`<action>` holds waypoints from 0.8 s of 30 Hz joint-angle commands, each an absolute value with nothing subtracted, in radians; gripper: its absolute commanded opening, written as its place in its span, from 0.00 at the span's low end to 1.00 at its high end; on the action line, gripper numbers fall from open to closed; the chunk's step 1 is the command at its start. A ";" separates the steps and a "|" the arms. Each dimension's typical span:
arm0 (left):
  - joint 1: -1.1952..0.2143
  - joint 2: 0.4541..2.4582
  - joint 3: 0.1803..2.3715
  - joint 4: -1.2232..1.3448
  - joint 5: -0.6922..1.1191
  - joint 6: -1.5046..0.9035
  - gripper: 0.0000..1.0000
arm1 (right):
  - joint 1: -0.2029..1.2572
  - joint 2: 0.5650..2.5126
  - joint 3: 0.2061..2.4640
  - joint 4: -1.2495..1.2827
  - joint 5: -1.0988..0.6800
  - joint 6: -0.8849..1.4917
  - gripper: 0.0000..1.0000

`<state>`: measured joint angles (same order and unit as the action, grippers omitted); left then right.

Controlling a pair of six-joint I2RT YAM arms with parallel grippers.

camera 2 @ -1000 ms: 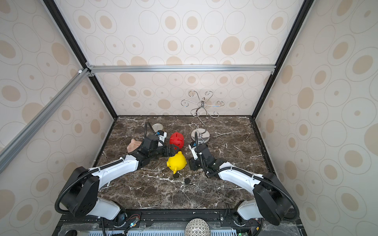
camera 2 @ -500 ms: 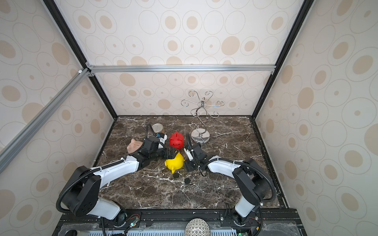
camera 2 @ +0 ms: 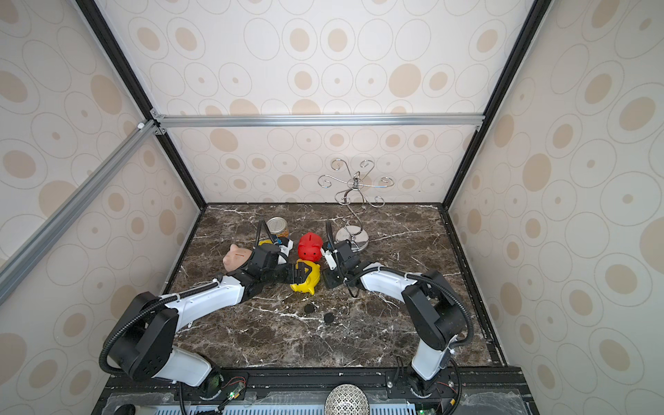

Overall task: Open piggy banks
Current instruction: Adjust the piggy bank at the center of the board.

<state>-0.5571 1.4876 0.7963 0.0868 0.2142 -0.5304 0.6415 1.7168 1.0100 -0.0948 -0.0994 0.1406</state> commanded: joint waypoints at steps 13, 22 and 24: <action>-0.565 1.521 0.772 0.122 0.197 -0.548 0.88 | 0.616 1.577 0.804 0.085 -0.376 0.086 0.54; -0.567 1.513 0.767 0.117 0.183 -0.563 0.88 | 0.783 1.627 0.719 0.272 -0.238 0.216 0.60; -0.568 1.509 0.761 0.123 0.185 -0.568 0.88 | 0.812 1.645 0.726 0.288 -0.167 0.238 0.61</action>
